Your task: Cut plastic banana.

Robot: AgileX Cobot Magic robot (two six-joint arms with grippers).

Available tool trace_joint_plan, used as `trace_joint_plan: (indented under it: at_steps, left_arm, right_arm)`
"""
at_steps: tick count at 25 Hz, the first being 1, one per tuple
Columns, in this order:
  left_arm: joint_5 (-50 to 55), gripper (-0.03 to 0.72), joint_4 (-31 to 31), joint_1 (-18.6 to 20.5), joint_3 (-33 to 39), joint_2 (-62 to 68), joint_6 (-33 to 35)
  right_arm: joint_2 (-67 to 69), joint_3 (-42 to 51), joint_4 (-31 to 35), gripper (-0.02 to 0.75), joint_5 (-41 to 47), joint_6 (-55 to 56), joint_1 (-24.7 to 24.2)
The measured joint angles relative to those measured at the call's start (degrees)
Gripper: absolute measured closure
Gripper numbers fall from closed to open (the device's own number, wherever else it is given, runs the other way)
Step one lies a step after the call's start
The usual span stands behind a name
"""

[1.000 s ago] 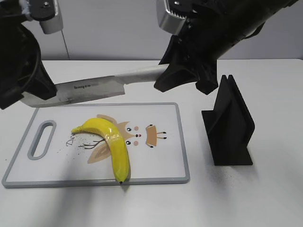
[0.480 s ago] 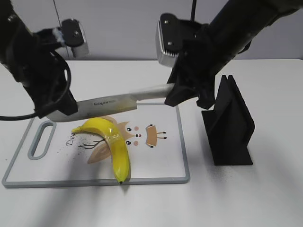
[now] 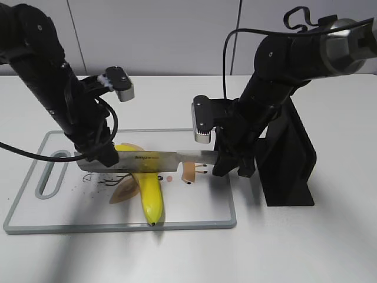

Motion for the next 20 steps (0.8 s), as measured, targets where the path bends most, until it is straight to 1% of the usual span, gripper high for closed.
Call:
trace_joint_plan:
  at_steps: [8, 15, 20]
  left_arm:
    - [0.3, 0.661, -0.2, 0.1, 0.0, 0.1, 0.0]
    - [-0.6, 0.662, 1.9, -0.2, 1.1, -1.2, -0.1]
    - [0.0, 0.665, 2.6, -0.6, 1.5, -8.2, -0.3]
  right_arm:
    - [-0.8, -0.1, 0.0, 0.547, -0.1, 0.0, 0.0]
    - [-6.3, 0.6, -0.4, 0.547, 0.3, -0.1, 0.6]
    - [-12.8, 0.8, -0.7, 0.546, 1.0, -0.2, 0.6]
